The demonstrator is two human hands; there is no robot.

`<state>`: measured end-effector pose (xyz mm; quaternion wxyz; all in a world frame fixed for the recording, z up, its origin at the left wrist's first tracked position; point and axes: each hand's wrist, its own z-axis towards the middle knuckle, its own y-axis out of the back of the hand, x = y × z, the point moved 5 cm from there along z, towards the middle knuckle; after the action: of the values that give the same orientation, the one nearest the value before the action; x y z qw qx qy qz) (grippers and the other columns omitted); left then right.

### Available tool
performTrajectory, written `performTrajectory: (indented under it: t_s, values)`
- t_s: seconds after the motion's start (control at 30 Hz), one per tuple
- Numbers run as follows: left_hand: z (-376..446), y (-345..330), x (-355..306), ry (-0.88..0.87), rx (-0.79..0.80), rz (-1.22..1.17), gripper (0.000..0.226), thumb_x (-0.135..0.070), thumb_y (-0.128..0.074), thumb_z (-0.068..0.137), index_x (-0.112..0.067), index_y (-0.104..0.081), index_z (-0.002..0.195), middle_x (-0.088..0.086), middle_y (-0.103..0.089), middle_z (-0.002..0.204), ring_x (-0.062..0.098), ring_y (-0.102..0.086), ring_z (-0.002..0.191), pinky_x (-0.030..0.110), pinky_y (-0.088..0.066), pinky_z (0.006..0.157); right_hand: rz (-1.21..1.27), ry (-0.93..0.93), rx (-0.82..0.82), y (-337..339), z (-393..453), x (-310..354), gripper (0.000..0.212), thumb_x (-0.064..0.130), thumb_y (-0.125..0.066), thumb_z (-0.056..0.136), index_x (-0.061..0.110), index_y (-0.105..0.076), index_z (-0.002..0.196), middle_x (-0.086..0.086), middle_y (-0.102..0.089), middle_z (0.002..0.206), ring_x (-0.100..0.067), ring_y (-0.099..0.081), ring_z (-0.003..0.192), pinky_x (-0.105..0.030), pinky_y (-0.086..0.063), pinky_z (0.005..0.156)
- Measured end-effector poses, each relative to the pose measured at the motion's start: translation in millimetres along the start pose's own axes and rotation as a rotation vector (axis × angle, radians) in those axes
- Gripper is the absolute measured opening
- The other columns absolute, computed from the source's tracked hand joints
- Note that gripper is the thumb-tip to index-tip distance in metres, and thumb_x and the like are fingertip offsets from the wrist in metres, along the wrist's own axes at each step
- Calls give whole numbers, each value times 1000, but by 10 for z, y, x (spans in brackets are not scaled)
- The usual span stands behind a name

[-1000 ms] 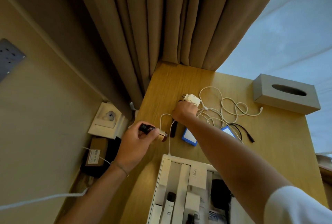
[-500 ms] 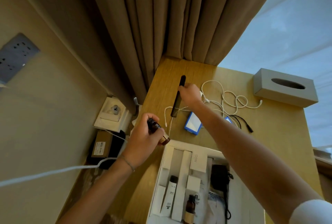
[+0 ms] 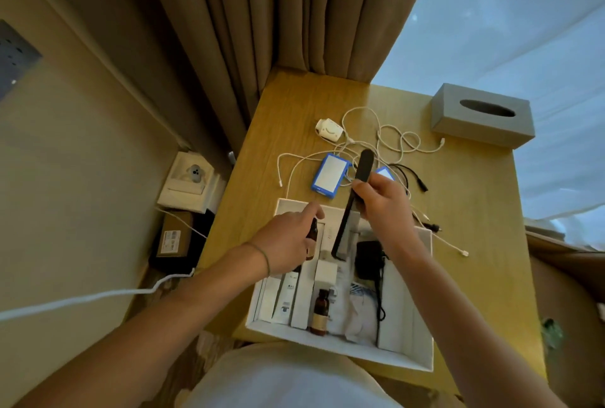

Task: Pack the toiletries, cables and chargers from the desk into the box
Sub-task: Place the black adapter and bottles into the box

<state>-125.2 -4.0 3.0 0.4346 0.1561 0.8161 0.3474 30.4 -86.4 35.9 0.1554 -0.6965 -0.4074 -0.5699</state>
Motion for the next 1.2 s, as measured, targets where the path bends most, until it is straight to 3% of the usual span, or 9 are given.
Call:
performTrajectory:
  t_s: [0.07, 0.13, 0.27, 0.37, 0.5, 0.67, 0.87, 1.07, 1.2]
  values:
    - [52, -86, 2, 18, -13, 101, 37, -19, -65, 93, -27, -38, 117, 3, -65, 93, 15, -61, 75, 27, -52, 59, 26, -10, 13, 46, -226, -183, 21, 20, -62, 97, 8, -65, 81, -3, -66, 64, -16, -61, 60, -30, -49, 55]
    - [108, -151, 20, 44, -53, 179, 31, -20, -67, 92, -20, -43, 111, 6, -66, 93, 19, -63, 77, 32, -55, 62, -18, -13, 1, 70, -394, -361, 24, 22, -65, 97, 17, -62, 74, 2, -69, 64, -12, -67, 59, -21, -51, 53]
    - [219, -317, 126, 119, -83, 323, 23, -17, -63, 94, -13, -50, 112, 8, -66, 97, 23, -64, 86, 35, -53, 70, -123, -6, -14, 113, -582, -636, 15, 25, -68, 95, 28, -69, 81, 10, -71, 66, -2, -64, 56, -16, -50, 52]
    - [256, -466, 194, 146, -96, 341, 23, -18, -61, 95, -13, -52, 115, 6, -65, 99, 24, -64, 88, 33, -46, 66, -173, -9, 18, 159, -668, -789, 19, 20, -67, 95, 39, -69, 89, 19, -74, 78, -1, -70, 71, -20, -57, 62]
    - [299, -544, 262, 173, -151, 290, 32, -19, -60, 93, -17, -42, 119, 2, -62, 88, 22, -63, 76, 37, -53, 62, -335, -64, 19, 258, -679, -956, 15, 15, -67, 95, 27, -74, 98, 13, -74, 87, -4, -70, 81, -23, -56, 70]
    - [361, -569, 322, 187, -198, 263, 29, -21, -62, 92, -18, -42, 113, 1, -63, 85, 12, -50, 61, 30, -39, 53, -538, -126, 18, 276, -627, -1111, 17, 21, -71, 92, 21, -70, 75, 6, -70, 71, -11, -68, 66, -34, -60, 63]
    - [367, -584, 333, 147, -190, 301, 30, -26, -62, 94, -16, -53, 121, 8, -70, 99, 28, -68, 89, 34, -47, 66, -608, -232, 88, 96, -589, -1366, 24, 26, -70, 94, 18, -73, 72, 1, -70, 68, -14, -69, 65, -38, -63, 67]
    - [354, -583, 321, 194, -130, 307, 23, -26, -53, 96, -17, -57, 116, 1, -66, 87, 21, -65, 76, 34, -56, 66, -749, -224, 99, 21, -544, -1405, 27, 30, -68, 94, 18, -70, 70, 0, -67, 66, -17, -65, 64, -39, -61, 67]
    - [303, -588, 286, 205, -108, 299, 25, -21, -51, 91, -21, -55, 116, -5, -54, 71, 17, -58, 66, 30, -51, 58, -744, -228, 110, 9, -542, -1366, 25, 32, -66, 95, 17, -70, 75, 0, -67, 69, -18, -66, 67, -39, -61, 68]
